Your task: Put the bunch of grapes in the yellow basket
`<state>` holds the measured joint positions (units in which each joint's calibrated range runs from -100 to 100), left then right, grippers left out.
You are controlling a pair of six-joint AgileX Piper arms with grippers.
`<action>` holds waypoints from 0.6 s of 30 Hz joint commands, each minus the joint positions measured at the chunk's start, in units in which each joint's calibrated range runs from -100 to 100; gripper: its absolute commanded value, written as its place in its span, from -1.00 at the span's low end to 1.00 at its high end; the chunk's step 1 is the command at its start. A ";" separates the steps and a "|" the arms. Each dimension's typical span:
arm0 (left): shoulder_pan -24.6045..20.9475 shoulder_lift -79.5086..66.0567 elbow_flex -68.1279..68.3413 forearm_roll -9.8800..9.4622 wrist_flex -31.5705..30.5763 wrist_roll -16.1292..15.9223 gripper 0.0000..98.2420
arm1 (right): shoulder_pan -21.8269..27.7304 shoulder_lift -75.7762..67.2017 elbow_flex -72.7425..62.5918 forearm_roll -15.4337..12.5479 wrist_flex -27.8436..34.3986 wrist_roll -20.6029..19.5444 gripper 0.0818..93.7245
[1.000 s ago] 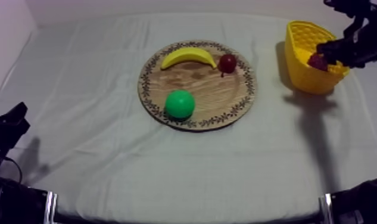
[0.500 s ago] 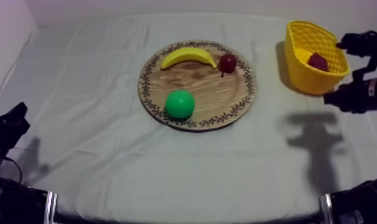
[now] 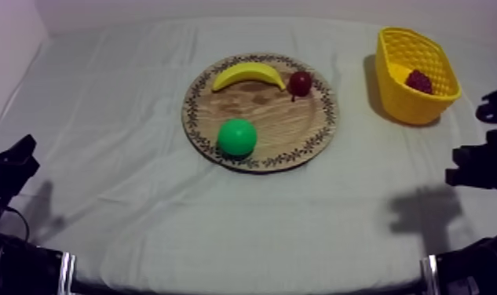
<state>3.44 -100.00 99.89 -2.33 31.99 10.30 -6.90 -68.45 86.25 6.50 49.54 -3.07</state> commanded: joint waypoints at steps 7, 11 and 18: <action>-0.01 0.00 0.00 0.01 0.03 0.02 -1.00 | 5.09 -17.06 3.74 -4.14 1.29 5.38 -0.91; -0.01 0.00 0.00 0.01 0.03 -0.01 -1.00 | 7.38 -22.39 5.91 -5.86 1.10 7.95 -0.93; -0.01 0.00 0.00 0.01 0.03 0.00 -1.00 | 7.19 -26.88 8.34 -5.70 1.37 7.40 -0.98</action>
<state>3.44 -100.00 99.89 -2.33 31.99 10.29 0.34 -95.14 94.49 0.66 50.97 4.79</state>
